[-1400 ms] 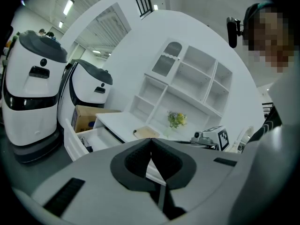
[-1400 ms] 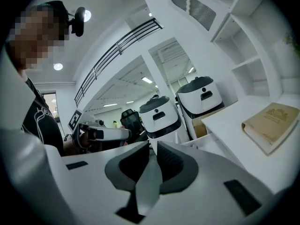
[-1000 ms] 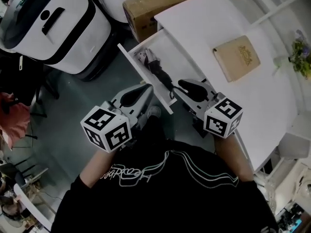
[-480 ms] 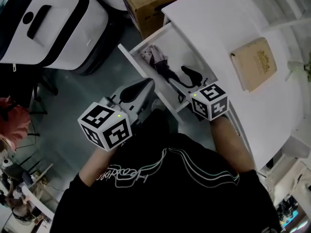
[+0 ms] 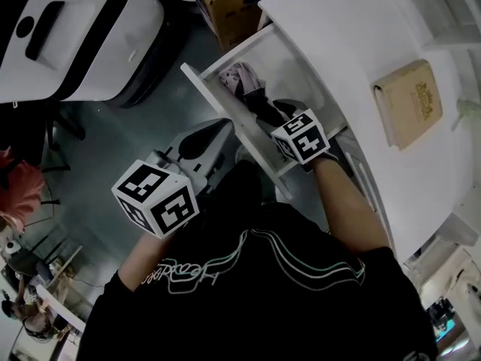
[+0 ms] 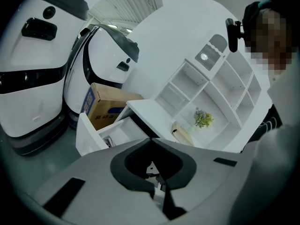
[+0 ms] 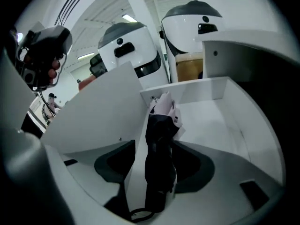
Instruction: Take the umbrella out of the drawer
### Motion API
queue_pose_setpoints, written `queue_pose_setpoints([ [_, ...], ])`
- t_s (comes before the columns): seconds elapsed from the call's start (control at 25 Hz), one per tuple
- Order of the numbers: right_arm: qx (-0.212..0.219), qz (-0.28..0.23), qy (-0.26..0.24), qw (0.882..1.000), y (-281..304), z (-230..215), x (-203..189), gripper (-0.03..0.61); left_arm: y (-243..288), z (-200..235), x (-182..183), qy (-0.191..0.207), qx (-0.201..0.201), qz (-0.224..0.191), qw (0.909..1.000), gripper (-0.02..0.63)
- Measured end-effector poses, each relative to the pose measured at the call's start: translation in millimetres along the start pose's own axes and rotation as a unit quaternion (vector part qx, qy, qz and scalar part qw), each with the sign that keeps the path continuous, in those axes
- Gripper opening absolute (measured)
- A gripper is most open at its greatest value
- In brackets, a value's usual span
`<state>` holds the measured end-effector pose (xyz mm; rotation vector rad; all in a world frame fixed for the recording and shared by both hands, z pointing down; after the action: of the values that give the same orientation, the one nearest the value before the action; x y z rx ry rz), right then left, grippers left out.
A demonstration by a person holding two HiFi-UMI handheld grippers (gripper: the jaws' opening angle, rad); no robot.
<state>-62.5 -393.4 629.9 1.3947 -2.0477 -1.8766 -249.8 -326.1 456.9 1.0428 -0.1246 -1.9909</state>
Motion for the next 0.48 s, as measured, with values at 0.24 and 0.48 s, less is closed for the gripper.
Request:
queue_pose_setpoints([
  [0.24,-0.022,0.054,-0.02,0.998,38.2,-8.5,-7.1,0.23,-0.9,17.1,-3.8,-0.018,0.007,0.006,0.9998,0.02],
  [0.48,-0.006,0.092,-0.038,0.995,57.3,-3.1,-8.5,0.232,2.3,29.5,-6.5,-0.033,0.01,0.01,0.9994,0.02],
])
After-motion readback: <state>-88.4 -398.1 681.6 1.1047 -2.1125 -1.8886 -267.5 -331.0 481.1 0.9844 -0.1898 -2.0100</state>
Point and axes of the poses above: the fingertips, and each gripper's own axes: y forward along the fingers, z to its left, x out of its top, the point moved 10 cm from there along -y, backward along the fingers, and after that the axes turned 2 degrees about -x, right-handed, at the moved point
